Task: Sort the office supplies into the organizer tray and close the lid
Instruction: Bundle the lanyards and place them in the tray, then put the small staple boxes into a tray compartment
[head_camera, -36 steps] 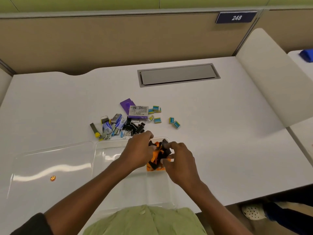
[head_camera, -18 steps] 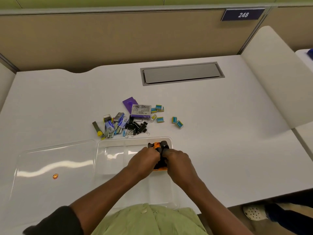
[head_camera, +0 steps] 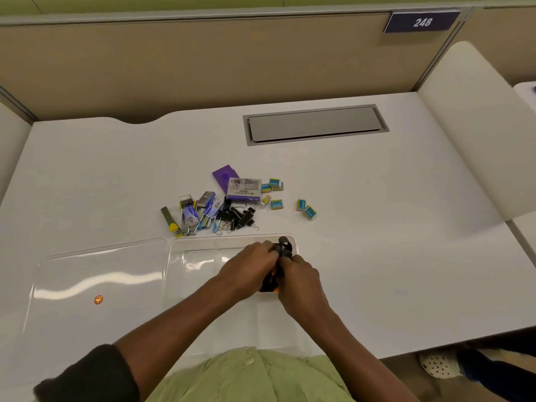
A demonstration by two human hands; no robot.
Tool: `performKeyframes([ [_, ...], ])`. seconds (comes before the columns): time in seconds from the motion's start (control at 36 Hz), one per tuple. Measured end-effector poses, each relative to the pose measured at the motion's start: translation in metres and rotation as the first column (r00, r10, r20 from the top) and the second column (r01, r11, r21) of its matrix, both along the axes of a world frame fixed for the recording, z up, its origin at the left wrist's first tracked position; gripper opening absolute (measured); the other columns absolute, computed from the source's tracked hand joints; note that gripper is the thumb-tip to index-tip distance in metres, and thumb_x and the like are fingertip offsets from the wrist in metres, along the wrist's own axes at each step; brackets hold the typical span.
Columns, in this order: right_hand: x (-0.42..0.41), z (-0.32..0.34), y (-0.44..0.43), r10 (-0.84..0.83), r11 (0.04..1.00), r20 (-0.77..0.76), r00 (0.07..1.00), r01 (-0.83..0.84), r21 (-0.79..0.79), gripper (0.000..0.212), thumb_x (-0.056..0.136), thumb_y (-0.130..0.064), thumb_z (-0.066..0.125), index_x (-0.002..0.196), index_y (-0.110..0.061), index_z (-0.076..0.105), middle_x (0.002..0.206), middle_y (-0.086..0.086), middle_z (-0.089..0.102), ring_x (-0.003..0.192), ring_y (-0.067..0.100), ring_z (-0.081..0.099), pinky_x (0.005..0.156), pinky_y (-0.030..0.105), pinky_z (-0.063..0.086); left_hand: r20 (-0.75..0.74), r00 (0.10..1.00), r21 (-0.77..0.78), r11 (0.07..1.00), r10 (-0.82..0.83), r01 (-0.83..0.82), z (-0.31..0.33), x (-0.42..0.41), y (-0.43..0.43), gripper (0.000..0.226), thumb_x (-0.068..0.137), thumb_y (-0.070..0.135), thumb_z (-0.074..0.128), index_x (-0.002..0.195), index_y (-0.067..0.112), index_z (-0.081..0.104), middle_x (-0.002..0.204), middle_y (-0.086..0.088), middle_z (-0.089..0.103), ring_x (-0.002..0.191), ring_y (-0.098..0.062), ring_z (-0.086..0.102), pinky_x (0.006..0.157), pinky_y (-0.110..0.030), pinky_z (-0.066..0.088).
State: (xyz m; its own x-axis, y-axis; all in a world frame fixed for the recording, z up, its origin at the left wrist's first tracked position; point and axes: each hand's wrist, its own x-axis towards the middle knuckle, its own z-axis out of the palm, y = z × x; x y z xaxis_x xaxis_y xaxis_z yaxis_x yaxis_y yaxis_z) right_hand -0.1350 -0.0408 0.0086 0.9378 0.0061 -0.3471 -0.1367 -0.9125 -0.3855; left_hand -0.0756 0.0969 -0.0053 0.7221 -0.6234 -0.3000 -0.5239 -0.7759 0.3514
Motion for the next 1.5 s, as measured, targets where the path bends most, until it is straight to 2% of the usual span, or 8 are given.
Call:
performKeyframes([
  [0.08, 0.007, -0.003, 0.008, 0.008, 1.000, -0.040, 0.999, -0.008, -0.015, 0.040, 0.094, -0.012, 0.059, 0.134, -0.012, 0.054, 0.127, 0.012, 0.060, 0.101, 0.028, 0.066, 0.081, 0.033, 0.052, 0.033, 0.999, 0.015, 1.000, 0.008, -0.008, -0.008, -0.001, -0.005, 0.022, 0.111, 0.021, 0.043, 0.123, 0.010, 0.059, 0.119, -0.012, 0.068, 0.107, -0.027, 0.066, 0.095, -0.042, 0.055],
  [0.25, 0.014, -0.005, 0.007, 0.056, 0.997, -0.013, 0.998, -0.056, -0.052, 0.039, 0.097, -0.009, 0.056, 0.137, -0.010, 0.052, 0.134, 0.013, 0.056, 0.108, 0.027, 0.064, 0.090, 0.035, 0.056, 0.034, 0.997, 0.029, 0.997, 0.073, -0.074, -0.018, 0.003, -0.007, 0.043, 0.104, 0.023, 0.065, 0.144, 0.012, 0.055, 0.142, -0.009, 0.057, 0.124, -0.023, 0.059, 0.106, -0.033, 0.050],
  [0.42, 0.022, 0.008, 0.000, 0.087, 0.994, -0.031, 0.996, -0.089, -0.063, 0.026, 0.094, -0.015, 0.059, 0.120, -0.017, 0.066, 0.120, 0.006, 0.068, 0.100, 0.026, 0.067, 0.079, 0.031, 0.051, -0.059, 0.995, 0.023, 0.996, 0.085, -0.084, 0.001, 0.014, -0.006, 0.037, 0.094, 0.016, 0.074, 0.129, 0.013, 0.063, 0.126, -0.008, 0.060, 0.110, -0.026, 0.062, 0.087, -0.032, 0.049],
  [0.53, 0.035, 0.024, -0.023, -0.122, 0.989, 0.131, 0.984, 0.131, -0.064, 0.018, 0.093, -0.024, 0.055, 0.100, -0.022, 0.072, 0.095, -0.001, 0.076, 0.089, 0.027, 0.071, 0.074, 0.033, 0.055, -0.075, 0.993, 0.024, 0.996, 0.090, -0.089, 0.024, 0.028, -0.007, 0.019, 0.089, 0.009, 0.071, 0.104, 0.017, 0.062, 0.103, -0.003, 0.064, 0.094, -0.025, 0.063, 0.071, -0.031, 0.050],
  [0.64, 0.059, 0.017, -0.055, -0.320, 0.947, 0.251, 0.914, 0.318, 0.049, 0.015, 0.093, -0.033, 0.063, 0.103, -0.026, 0.072, 0.103, -0.005, 0.074, 0.093, 0.024, 0.071, 0.080, 0.040, 0.058, 0.105, 0.989, 0.027, 0.994, 0.102, -0.105, 0.043, 0.055, -0.007, 0.023, 0.094, 0.023, 0.072, 0.115, 0.017, 0.066, 0.112, -0.005, 0.070, 0.103, -0.028, 0.067, 0.083, -0.045, 0.058],
  [0.94, 0.146, -0.049, -0.081, -0.109, 0.989, 0.046, 0.993, 0.114, -0.099, 0.089, 0.077, -0.072, 0.071, 0.150, -0.034, 0.039, 0.140, 0.015, 0.043, 0.132, 0.034, 0.043, 0.088, 0.051, 0.055, 0.186, 0.983, 0.173, 0.985, -0.007, -0.026, 0.017, 0.160, -0.024, 0.084, 0.094, 0.032, 0.080, 0.160, 0.010, 0.034, 0.159, -0.017, 0.040, 0.144, -0.034, 0.041, 0.109, -0.047, 0.046],
  [1.14, 0.170, -0.062, -0.054, 0.084, 0.982, 0.123, 0.989, -0.061, -0.179, 0.072, 0.079, -0.071, 0.069, 0.138, -0.034, 0.052, 0.133, 0.013, 0.045, 0.127, 0.030, 0.045, 0.076, 0.044, 0.056, 0.162, 0.972, 0.287, 0.951, -0.169, 0.117, -0.007, 0.193, -0.037, 0.100, 0.091, 0.036, 0.082, 0.167, 0.019, 0.021, 0.167, -0.020, 0.030, 0.151, -0.038, 0.035, 0.119, -0.048, 0.037],
  [1.5, 0.174, -0.069, -0.053, 0.071, 0.995, 0.187, 0.980, -0.057, -0.082, 0.039, 0.087, -0.047, 0.076, 0.118, -0.024, 0.066, 0.116, 0.008, 0.053, 0.105, 0.026, 0.056, 0.072, 0.038, 0.056, 0.185, 0.939, 0.347, 0.913, -0.291, 0.214, -0.019, 0.204, -0.045, 0.075, 0.088, 0.022, 0.084, 0.154, 0.020, 0.047, 0.147, -0.018, 0.049, 0.134, -0.036, 0.051, 0.109, -0.046, 0.043],
])
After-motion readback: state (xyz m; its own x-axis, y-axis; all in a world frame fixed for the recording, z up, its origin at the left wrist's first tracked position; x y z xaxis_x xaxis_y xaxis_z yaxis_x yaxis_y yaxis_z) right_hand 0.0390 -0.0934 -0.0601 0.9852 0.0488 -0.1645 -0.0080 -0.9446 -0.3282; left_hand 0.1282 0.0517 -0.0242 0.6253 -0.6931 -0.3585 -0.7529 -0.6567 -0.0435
